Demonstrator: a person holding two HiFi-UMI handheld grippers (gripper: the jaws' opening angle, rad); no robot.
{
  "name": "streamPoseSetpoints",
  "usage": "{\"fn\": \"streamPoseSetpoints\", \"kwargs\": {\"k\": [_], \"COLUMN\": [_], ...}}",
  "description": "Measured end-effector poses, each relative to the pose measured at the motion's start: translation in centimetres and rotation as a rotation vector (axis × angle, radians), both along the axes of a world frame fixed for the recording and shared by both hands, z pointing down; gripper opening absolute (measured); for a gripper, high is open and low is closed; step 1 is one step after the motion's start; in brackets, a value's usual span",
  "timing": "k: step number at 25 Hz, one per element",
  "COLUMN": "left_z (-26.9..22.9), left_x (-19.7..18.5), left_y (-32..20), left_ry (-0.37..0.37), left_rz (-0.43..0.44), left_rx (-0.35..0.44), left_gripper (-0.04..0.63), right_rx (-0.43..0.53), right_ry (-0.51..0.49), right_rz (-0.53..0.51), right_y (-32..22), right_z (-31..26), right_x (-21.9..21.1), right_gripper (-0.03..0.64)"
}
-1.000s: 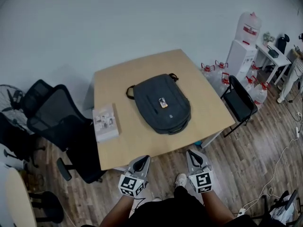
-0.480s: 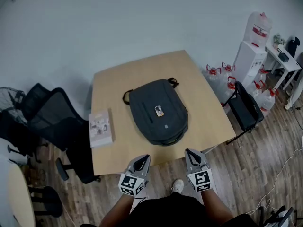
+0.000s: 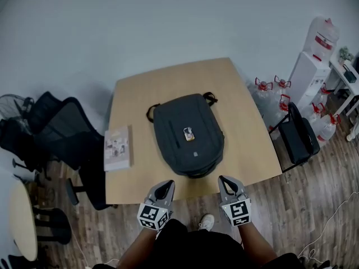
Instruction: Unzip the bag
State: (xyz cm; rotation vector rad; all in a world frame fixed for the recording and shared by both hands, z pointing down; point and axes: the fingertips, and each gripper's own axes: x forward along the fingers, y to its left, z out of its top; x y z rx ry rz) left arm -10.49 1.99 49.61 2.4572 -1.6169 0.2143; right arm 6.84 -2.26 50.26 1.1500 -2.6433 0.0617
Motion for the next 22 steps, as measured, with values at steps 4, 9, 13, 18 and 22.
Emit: {"fn": "streamPoseSetpoints", "kwargs": {"k": [4, 9, 13, 18, 22], "left_z": [0.6, 1.2, 1.2, 1.6, 2.2], "left_x": [-0.4, -1.5, -2.5, -3.5, -4.1], "left_y": [-1.0, -3.1, -5.3, -8.0, -9.7], "left_ry": [-0.001, 0.008, 0.015, 0.02, 0.015], "left_rz": [-0.012, -0.006, 0.013, 0.061, 0.111], "left_rx": [-0.021, -0.037, -0.042, -0.051, -0.065], "left_gripper": [0.017, 0.017, 0.017, 0.017, 0.017], "right_rx": [-0.007, -0.026, -0.042, -0.055, -0.079], "right_ry": [-0.007, 0.006, 0.025, 0.063, 0.092], "right_rz": [-0.014, -0.017, -0.006, 0.017, 0.048], "right_y": [-1.7, -3.6, -5.5, -8.2, -9.6], "right_z": [0.4, 0.8, 1.0, 1.6, 2.4], "right_x": [-0.6, -1.7, -2.7, -4.0, -4.4], "right_gripper": [0.003, 0.003, 0.003, 0.003, 0.003]}}
